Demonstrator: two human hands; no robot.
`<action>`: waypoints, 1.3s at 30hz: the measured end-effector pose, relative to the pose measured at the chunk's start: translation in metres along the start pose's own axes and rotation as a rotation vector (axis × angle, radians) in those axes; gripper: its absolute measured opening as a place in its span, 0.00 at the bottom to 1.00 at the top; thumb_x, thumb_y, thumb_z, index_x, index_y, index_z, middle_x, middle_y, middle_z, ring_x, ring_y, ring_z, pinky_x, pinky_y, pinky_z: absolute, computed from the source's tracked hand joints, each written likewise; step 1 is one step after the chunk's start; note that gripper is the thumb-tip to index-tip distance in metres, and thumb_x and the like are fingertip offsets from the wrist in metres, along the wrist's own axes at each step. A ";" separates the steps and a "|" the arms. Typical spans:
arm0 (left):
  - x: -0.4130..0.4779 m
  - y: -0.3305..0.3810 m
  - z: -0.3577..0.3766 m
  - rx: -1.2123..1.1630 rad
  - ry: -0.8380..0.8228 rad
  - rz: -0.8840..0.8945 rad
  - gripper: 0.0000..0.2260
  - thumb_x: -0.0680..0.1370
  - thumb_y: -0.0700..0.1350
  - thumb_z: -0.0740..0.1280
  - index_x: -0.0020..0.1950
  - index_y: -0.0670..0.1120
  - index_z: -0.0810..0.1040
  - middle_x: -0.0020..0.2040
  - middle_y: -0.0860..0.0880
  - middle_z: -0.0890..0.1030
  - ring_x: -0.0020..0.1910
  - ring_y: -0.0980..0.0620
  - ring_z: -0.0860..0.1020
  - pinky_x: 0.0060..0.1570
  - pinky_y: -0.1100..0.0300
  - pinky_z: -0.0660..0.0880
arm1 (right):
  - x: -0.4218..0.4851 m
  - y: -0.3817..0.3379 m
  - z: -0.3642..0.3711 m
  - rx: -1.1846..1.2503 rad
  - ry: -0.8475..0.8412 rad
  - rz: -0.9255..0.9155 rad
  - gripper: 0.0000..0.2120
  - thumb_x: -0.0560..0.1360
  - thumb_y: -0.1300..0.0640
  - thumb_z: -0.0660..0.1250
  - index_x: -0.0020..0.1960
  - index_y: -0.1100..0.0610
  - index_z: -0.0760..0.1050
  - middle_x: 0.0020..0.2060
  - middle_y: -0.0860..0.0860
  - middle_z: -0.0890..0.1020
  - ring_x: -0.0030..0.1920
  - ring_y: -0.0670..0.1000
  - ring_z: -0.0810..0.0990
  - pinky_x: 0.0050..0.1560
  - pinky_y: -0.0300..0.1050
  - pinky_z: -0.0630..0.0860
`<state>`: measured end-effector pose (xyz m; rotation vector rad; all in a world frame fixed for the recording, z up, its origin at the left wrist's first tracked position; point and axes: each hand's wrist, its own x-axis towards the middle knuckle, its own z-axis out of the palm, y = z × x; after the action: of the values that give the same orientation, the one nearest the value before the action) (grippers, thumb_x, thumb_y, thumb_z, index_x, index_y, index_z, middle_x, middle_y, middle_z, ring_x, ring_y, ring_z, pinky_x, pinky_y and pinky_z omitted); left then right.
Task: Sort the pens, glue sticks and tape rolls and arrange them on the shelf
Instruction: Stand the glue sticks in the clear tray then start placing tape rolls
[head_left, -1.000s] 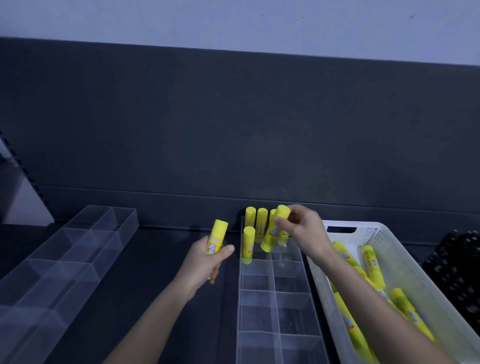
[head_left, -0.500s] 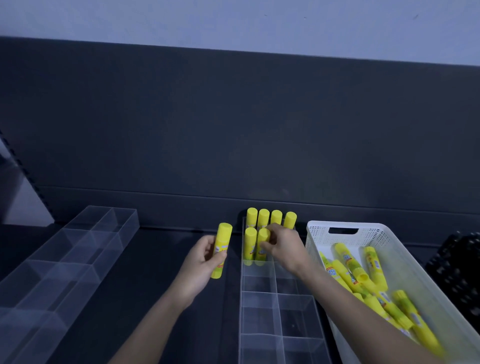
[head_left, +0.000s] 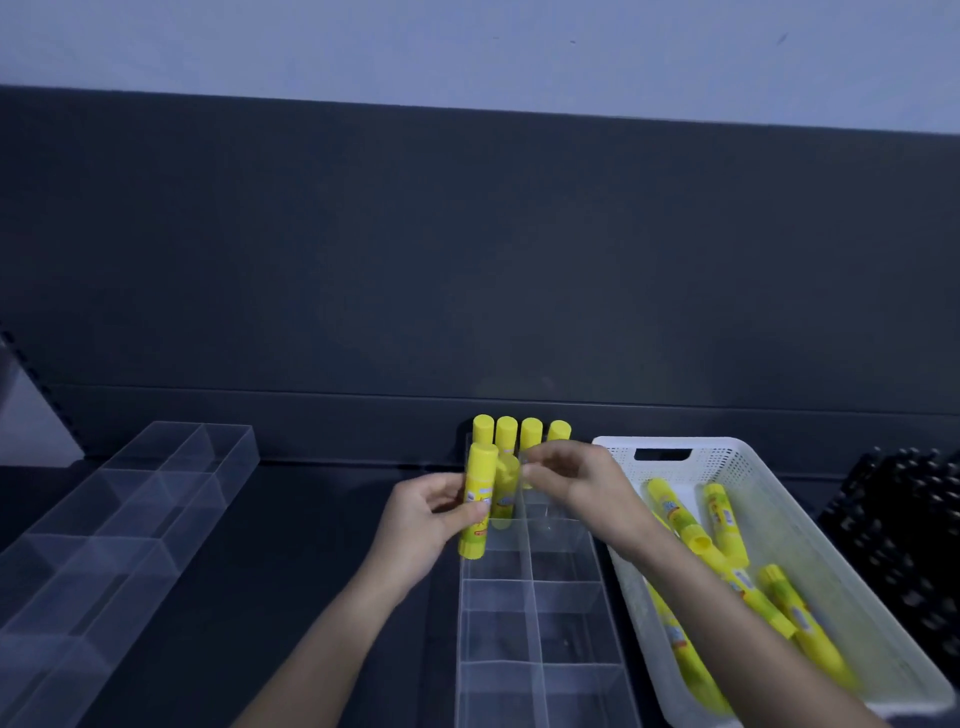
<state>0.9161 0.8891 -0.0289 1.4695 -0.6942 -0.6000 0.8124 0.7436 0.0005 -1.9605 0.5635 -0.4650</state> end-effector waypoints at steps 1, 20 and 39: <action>0.001 0.001 0.008 0.012 -0.029 0.008 0.11 0.70 0.32 0.71 0.42 0.49 0.82 0.36 0.54 0.84 0.38 0.60 0.82 0.39 0.69 0.76 | -0.005 -0.003 -0.002 0.020 -0.067 -0.018 0.05 0.72 0.58 0.71 0.47 0.55 0.79 0.35 0.45 0.79 0.37 0.40 0.76 0.39 0.28 0.70; 0.011 -0.032 0.022 1.234 -0.139 0.130 0.18 0.77 0.32 0.57 0.63 0.45 0.76 0.60 0.50 0.74 0.60 0.50 0.67 0.55 0.58 0.73 | 0.019 0.041 0.003 -0.599 0.071 0.048 0.06 0.74 0.58 0.64 0.46 0.61 0.73 0.44 0.60 0.81 0.43 0.58 0.76 0.42 0.45 0.69; 0.015 0.009 0.128 0.946 -0.039 0.239 0.15 0.76 0.34 0.58 0.58 0.42 0.79 0.56 0.43 0.80 0.59 0.44 0.74 0.58 0.56 0.69 | -0.047 0.070 -0.132 -0.503 0.299 0.268 0.10 0.73 0.64 0.62 0.33 0.58 0.70 0.28 0.53 0.74 0.38 0.61 0.70 0.39 0.45 0.64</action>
<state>0.8313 0.7917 -0.0215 2.1873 -1.2610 -0.0846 0.6884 0.6477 -0.0102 -2.2525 1.2132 -0.4811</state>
